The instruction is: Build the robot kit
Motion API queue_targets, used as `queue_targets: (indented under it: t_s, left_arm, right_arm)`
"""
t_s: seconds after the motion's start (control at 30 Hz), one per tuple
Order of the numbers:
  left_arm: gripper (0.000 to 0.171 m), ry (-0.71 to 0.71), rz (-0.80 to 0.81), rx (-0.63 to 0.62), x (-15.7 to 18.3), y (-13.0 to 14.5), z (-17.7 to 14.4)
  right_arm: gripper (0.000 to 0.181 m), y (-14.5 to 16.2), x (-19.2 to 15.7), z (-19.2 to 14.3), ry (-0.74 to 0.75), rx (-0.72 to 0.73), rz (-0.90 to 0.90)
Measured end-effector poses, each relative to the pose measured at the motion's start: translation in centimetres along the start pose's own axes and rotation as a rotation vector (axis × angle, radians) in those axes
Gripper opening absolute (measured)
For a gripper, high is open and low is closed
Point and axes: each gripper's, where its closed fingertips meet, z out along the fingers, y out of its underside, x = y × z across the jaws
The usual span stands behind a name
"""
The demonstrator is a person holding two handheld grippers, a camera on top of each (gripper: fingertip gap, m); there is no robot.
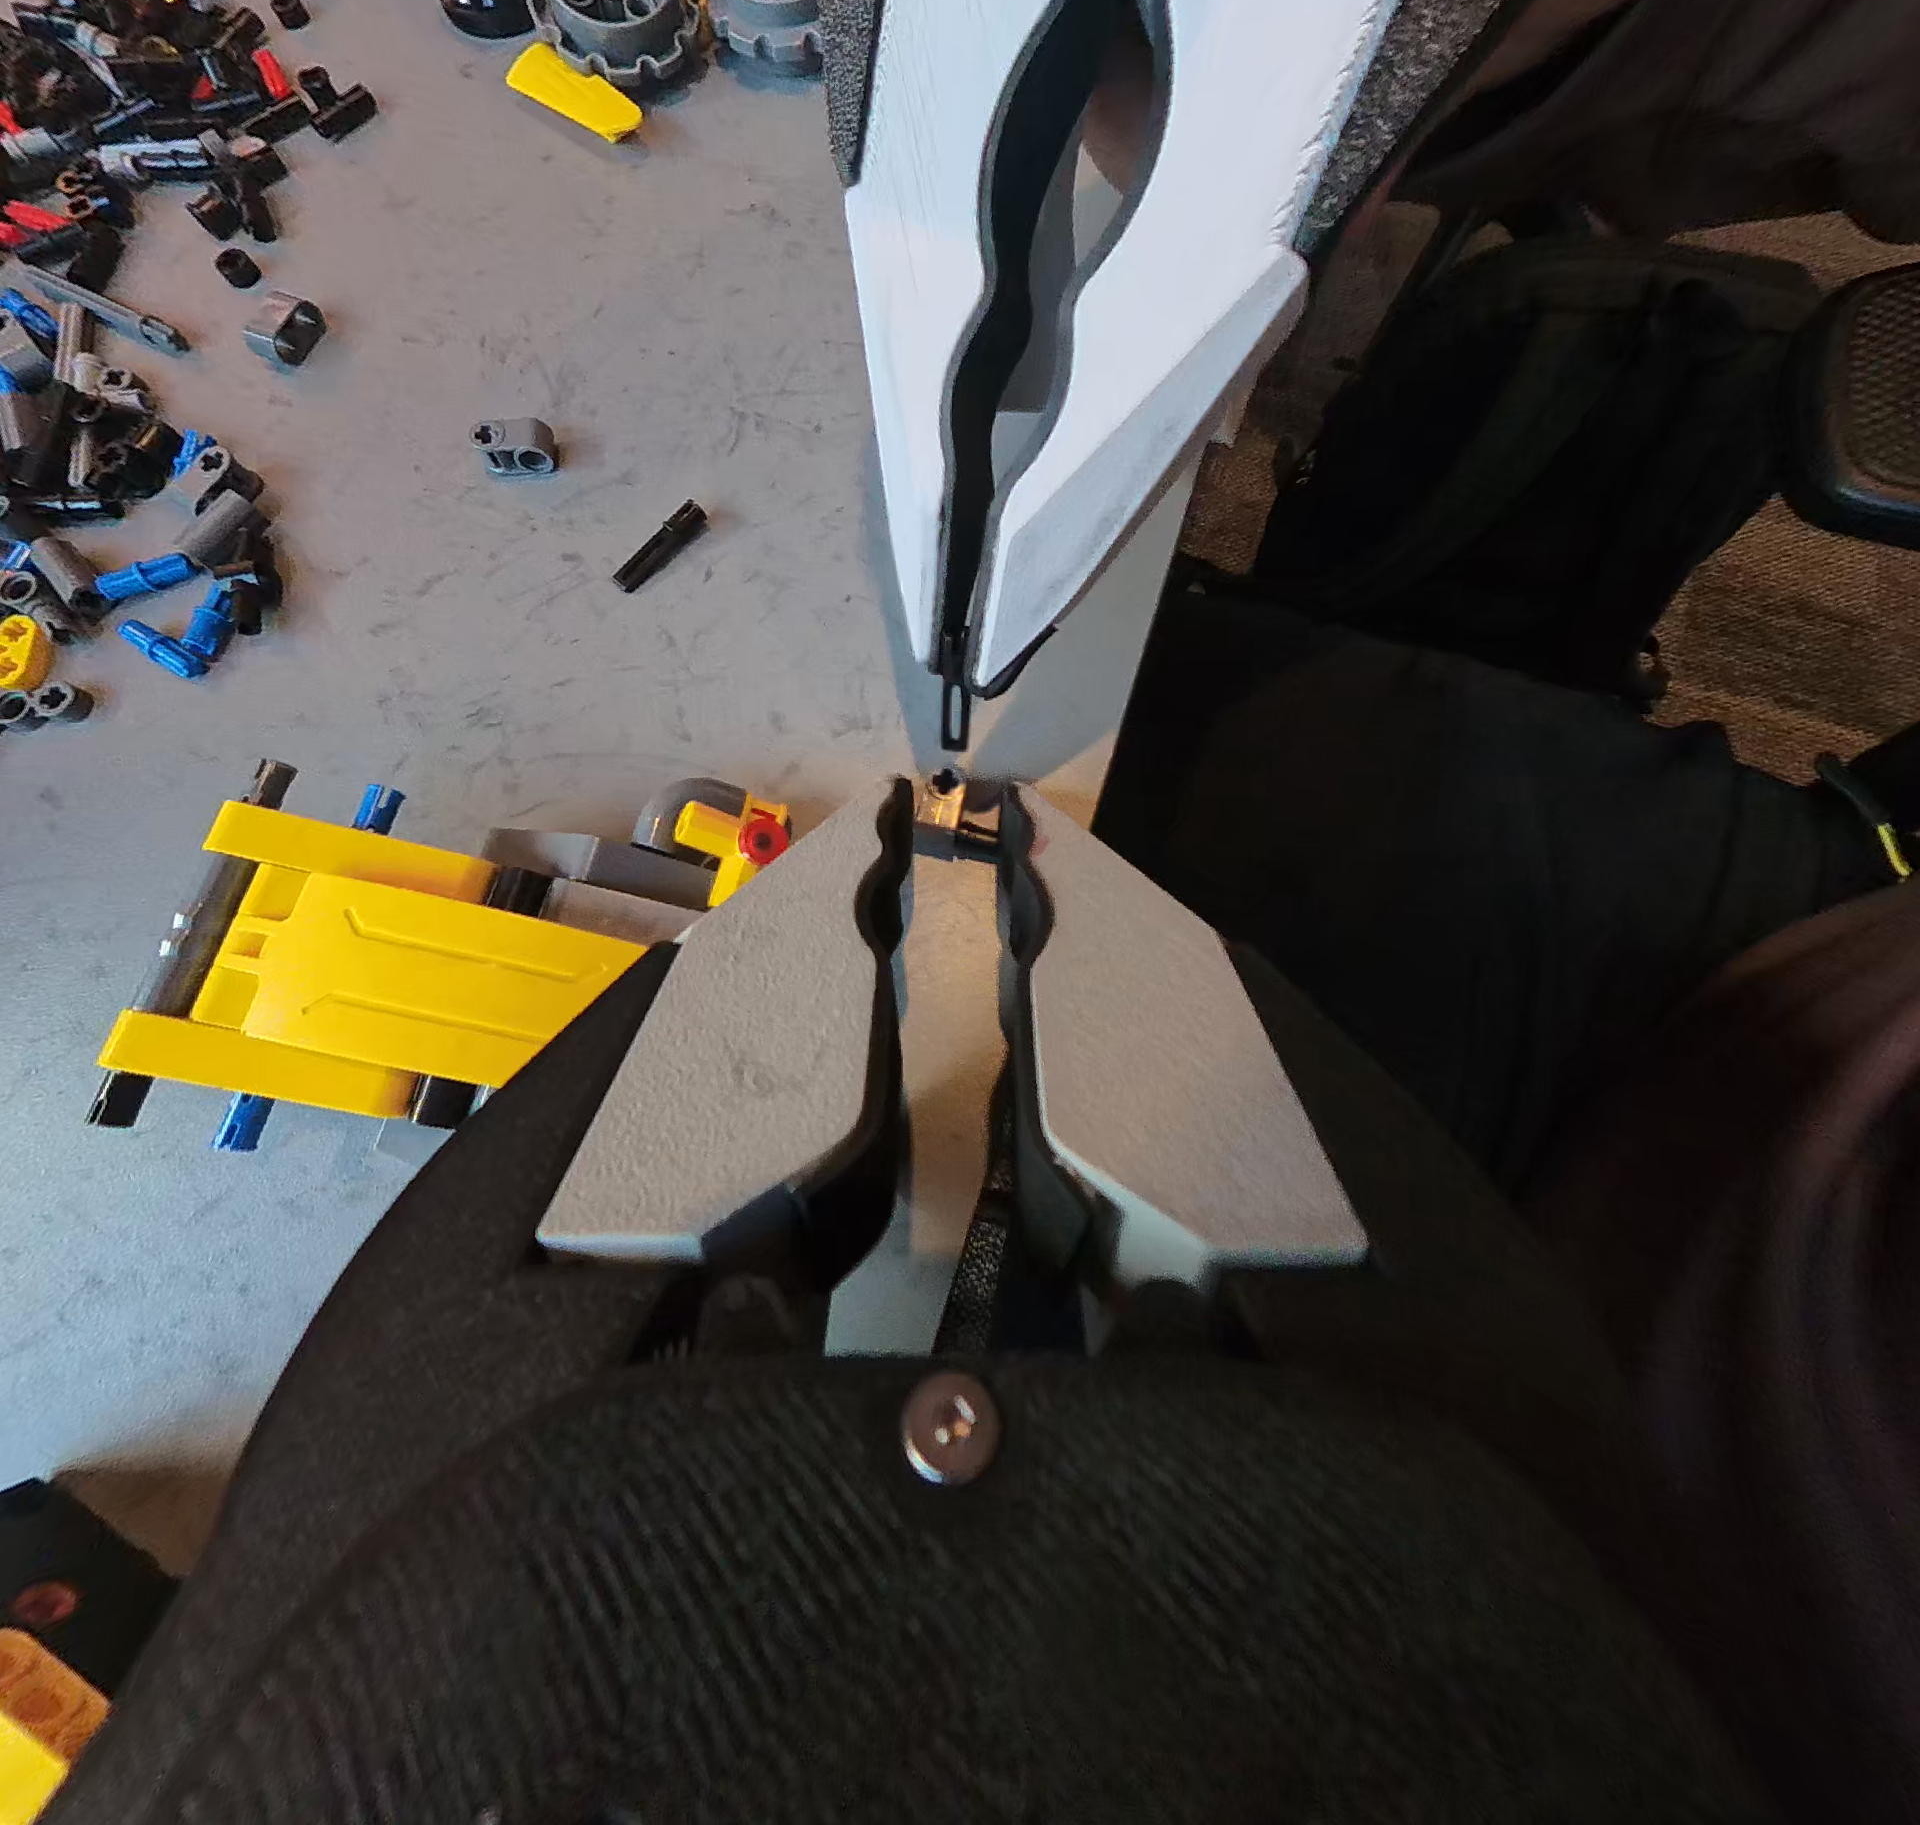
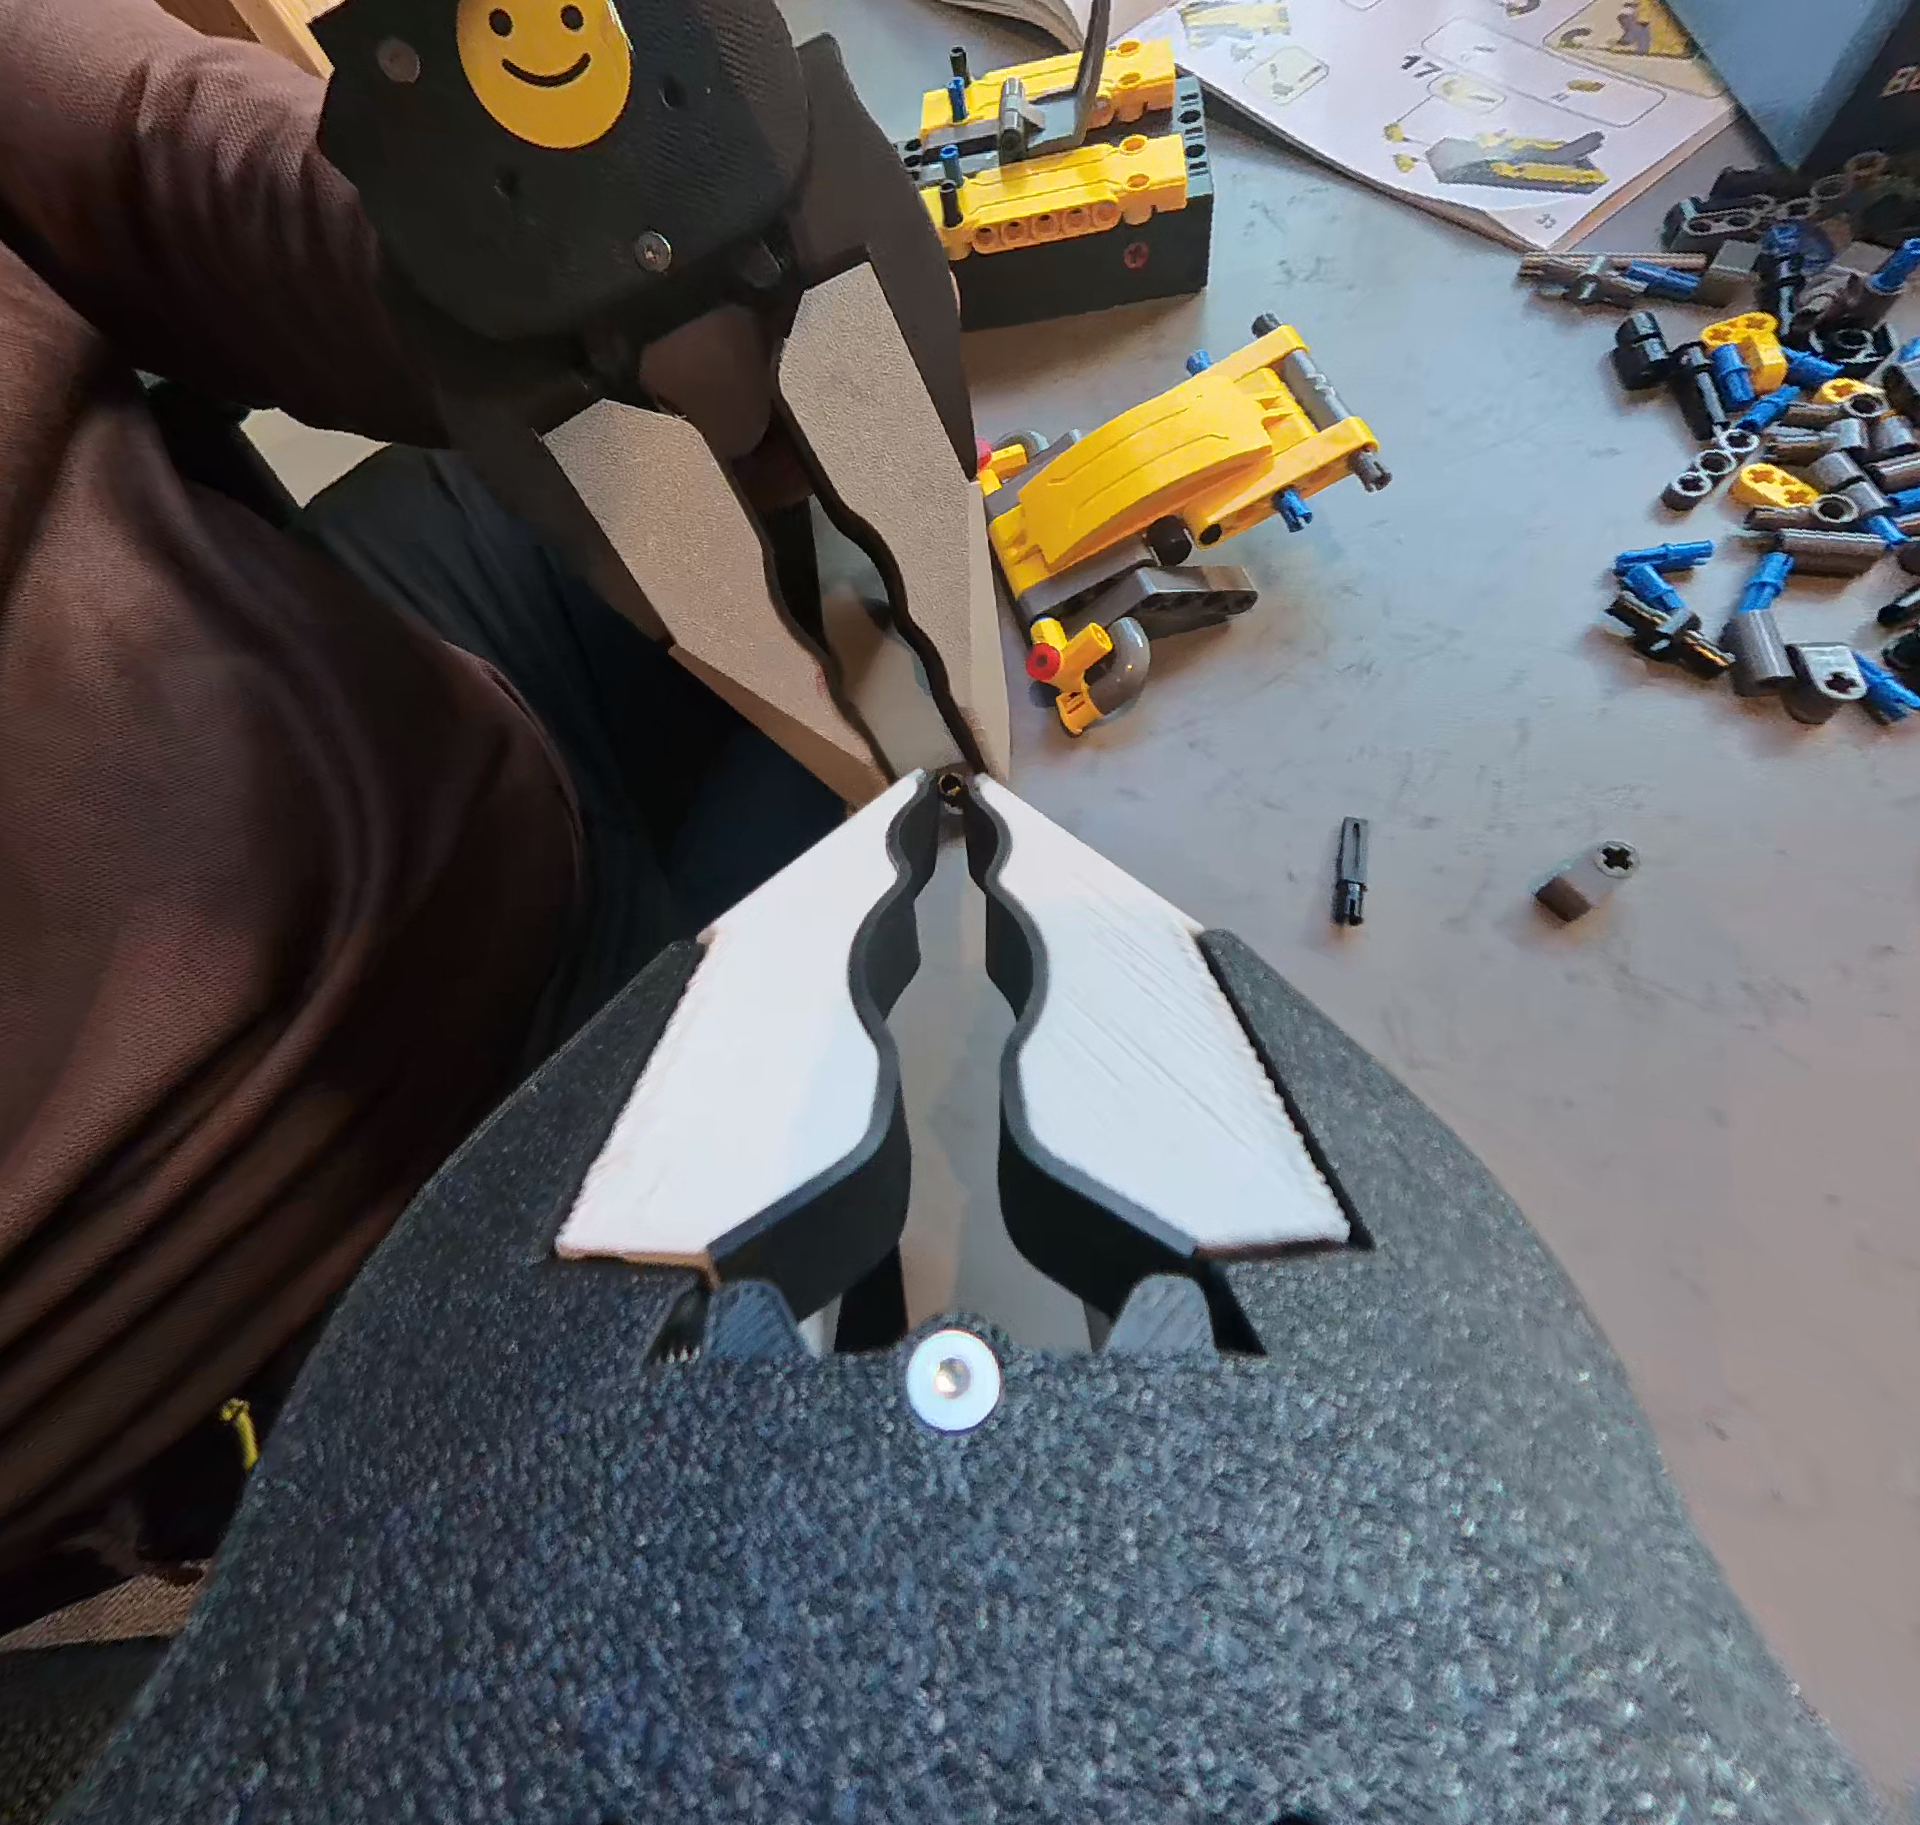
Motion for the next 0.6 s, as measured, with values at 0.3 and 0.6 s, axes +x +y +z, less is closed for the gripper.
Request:
queue_targets:
  t_s: [0.3,0.6]
  left_arm:
    - [0.018,0.037,-0.019,0.014,0.1,0.27,-0.33]
    - [0.015,0.045,-0.024,0.017,0.12,0.17,-0.25]
  right_arm:
    - [0.001,0.17,0.01,0.28,0.028,-0.046,-0.05]
    - [0.001,0.46,0.09,0.68,0.035,-0.102,-0.071]
